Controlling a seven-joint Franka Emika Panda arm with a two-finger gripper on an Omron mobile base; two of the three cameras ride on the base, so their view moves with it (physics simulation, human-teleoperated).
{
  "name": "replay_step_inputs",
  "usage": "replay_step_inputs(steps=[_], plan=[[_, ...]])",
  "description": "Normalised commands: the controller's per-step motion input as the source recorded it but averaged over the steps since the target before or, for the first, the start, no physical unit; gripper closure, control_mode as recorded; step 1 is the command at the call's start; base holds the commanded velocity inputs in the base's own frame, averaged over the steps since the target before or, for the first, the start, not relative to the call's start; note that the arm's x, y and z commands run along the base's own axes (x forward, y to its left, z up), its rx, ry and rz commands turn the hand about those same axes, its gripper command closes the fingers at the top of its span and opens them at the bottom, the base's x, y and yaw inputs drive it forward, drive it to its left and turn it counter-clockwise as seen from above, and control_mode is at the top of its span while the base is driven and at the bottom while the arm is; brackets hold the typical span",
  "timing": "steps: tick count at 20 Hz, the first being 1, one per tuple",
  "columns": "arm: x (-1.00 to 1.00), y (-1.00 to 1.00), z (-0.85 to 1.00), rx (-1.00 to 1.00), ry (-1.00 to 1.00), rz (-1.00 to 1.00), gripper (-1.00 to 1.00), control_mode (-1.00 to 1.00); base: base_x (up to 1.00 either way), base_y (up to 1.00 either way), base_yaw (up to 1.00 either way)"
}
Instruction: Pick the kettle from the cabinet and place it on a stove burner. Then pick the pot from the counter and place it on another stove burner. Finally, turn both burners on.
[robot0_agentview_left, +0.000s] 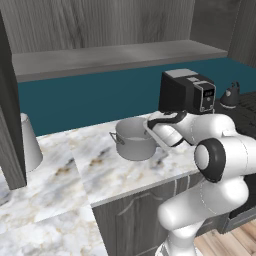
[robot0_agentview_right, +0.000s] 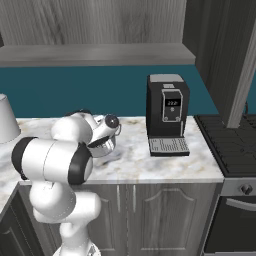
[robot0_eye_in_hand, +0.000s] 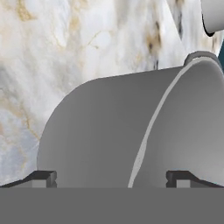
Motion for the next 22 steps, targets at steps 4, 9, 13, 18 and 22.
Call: replay_step_inputs(steps=[4, 9, 13, 18, 22], plan=[[0.01, 0.00, -0.17, -0.02, 0.00, -0.03, 1.00, -1.00, 0.00, 0.00, 0.00], [0.00, 0.00, -0.12, 0.00, 0.00, -0.01, 1.00, -1.00, 0.00, 0.00, 0.00], [0.00, 0.00, 0.00, -0.01, 0.01, 0.00, 1.00, -1.00, 0.00, 0.00, 0.00], [0.00, 0.00, 0.00, 0.00, 0.00, -0.01, 1.00, -1.00, 0.00, 0.00, 0.00], [0.00, 0.00, 0.00, 0.00, 0.00, -0.05, 1.00, -1.00, 0.00, 0.00, 0.00]])
